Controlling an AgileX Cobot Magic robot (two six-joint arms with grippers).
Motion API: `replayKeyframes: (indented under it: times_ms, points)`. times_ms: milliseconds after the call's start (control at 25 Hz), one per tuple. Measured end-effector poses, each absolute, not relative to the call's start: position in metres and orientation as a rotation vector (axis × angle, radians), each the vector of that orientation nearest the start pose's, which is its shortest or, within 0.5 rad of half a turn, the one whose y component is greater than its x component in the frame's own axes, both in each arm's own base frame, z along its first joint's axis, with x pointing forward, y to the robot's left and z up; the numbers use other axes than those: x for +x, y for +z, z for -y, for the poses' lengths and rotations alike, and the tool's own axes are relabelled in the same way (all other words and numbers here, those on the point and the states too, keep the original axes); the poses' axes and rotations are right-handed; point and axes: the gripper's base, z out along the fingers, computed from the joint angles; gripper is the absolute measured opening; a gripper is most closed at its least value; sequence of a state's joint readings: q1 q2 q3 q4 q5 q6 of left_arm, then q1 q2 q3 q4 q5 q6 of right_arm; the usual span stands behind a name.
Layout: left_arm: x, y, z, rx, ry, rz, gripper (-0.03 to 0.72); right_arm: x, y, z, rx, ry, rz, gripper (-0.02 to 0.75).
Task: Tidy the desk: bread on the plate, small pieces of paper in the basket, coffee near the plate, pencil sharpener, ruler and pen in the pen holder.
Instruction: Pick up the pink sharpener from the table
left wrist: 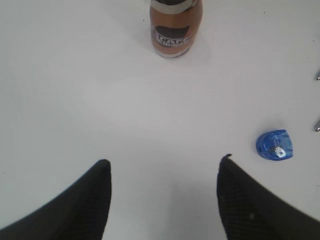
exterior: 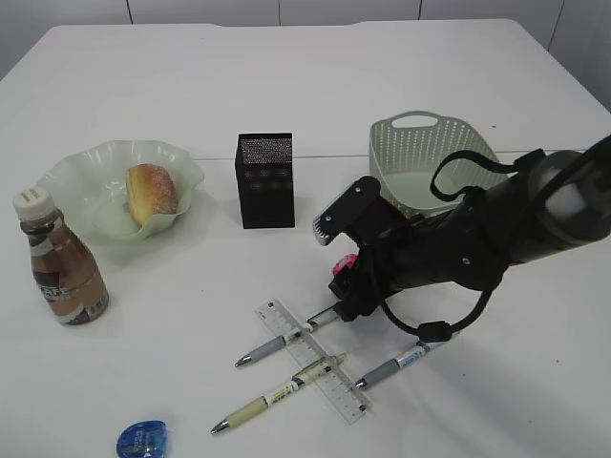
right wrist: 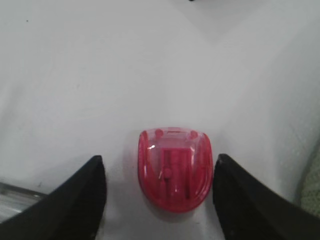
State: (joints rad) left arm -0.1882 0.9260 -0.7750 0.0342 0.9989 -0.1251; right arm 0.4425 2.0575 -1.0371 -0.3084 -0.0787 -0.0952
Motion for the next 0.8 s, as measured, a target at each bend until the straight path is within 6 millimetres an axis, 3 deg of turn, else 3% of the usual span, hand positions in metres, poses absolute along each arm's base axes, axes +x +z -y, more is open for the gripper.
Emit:
replayKeyframes:
  times_ms: [800]
  points:
    - [0.1564, 0.2993, 0.0267, 0.100, -0.060, -2.610, 0.486, 0.3521, 0.0973, -0.1734, -1.000, 0.048, -2.243, 0.491]
